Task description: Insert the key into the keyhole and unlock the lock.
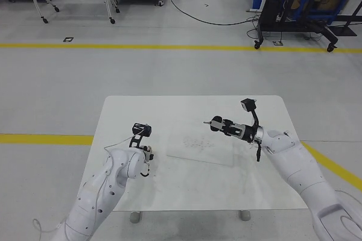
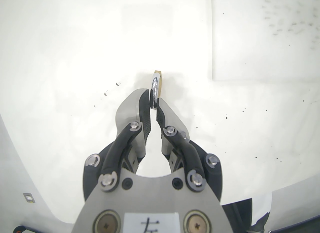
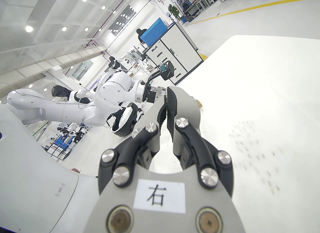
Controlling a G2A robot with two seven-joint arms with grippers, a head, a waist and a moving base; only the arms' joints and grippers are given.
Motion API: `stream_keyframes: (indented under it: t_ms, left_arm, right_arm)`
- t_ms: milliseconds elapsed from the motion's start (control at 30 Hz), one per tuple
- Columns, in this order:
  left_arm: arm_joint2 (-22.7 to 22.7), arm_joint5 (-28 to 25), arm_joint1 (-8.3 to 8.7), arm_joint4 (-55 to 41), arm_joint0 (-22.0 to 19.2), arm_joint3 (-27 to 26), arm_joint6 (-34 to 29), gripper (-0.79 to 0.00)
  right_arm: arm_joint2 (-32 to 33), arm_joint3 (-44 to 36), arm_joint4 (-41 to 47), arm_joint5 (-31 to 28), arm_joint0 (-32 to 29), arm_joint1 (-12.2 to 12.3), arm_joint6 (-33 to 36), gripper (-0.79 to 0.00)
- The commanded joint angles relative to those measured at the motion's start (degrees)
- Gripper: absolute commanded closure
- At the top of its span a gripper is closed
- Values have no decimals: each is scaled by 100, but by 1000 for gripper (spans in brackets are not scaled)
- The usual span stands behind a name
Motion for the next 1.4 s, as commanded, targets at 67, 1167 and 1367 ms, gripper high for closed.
stream_keyframes:
  t_ms: [67,1167,1367]
  left_arm:
    - [-35,-60,-4,-2,39,-47,0,0]
    - [37,-360,-120,79,-151,79,-522,0]
    - [-114,-457,-107,2,-54,39,-393,0]
  right_arm:
    - [0,0,0,0,0,0,0,0]
    - [0,0,0,0,0,0,0,0]
    - [0,0,0,0,0,0,0,0]
